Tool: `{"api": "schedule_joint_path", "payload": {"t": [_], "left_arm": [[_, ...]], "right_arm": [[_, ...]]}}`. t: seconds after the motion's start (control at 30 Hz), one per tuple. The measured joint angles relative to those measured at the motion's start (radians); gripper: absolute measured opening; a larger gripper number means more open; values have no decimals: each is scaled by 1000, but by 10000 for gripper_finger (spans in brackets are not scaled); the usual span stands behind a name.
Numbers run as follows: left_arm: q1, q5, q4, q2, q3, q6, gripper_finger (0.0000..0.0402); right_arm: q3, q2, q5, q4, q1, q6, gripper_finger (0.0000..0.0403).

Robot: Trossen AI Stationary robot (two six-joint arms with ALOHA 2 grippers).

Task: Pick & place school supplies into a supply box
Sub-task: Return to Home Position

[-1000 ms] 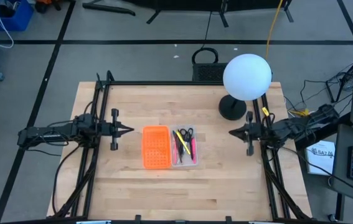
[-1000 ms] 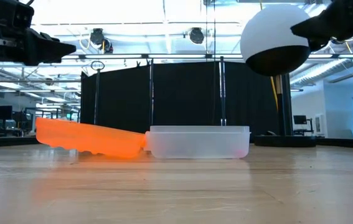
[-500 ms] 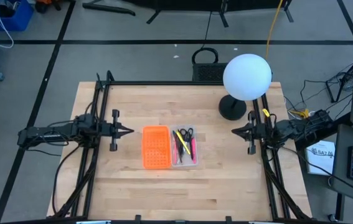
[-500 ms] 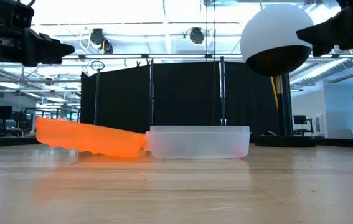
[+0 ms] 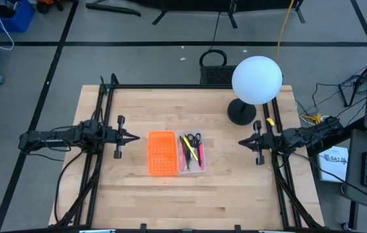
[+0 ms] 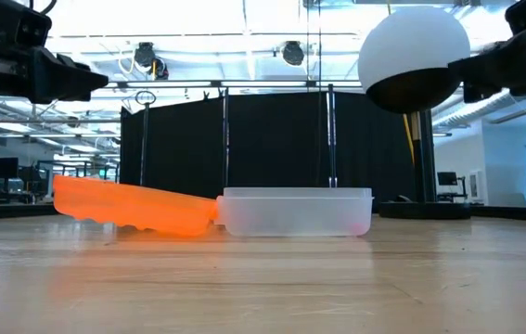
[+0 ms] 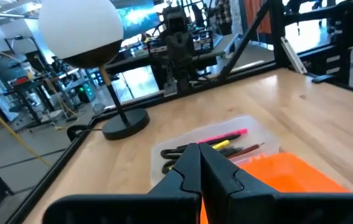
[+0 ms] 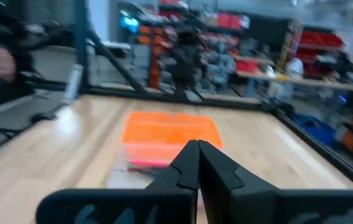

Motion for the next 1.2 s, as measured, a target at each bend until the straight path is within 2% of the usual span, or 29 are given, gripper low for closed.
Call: {"api": "schedule_joint_path", "payload": {"t": [0.13, 0.23, 0.3, 0.6, 0.67, 0.77, 0.83, 0.93, 1.0, 1.07, 1.2], "left_arm": [[-4, -2, -3, 0, 0, 25, 1], [-4, -2, -9, 0, 0, 46, 2], [-4, -2, -12, 0, 0, 47, 1], [-4, 7, -59, 0, 0, 34, 2], [-4, 7, -59, 0, 0, 26, 2], [-4, 20, -62, 0, 0, 20, 1], [-4, 50, -57, 0, -1, 23, 2], [-4, 77, 6, 0, -15, 39, 1], [-4, 58, 93, 0, -47, 47, 1], [-3, 31, 107, -1, -46, 52, 1], [-3, 45, 107, -16, -46, 46, 1]], "right_arm": [[-8, 0, -42, 64, -1, -60, 0], [-8, 0, 69, 77, -21, -86, 0], [-8, 0, 102, 73, -52, -85, 0], [-68, 2, 106, 79, -247, 45, 0], [-84, 18, 67, 118, -286, 84, 0], [-86, 32, -105, 126, -314, 105, 0], [-86, 31, -166, 142, -316, 120, 0], [-87, 31, -178, 147, -311, 134, 0], [-88, 31, -178, 158, -300, 121, 0], [-88, 31, -178, 182, -284, 99, 0], [-89, 30, -166, 252, -241, 42, 0]]}}
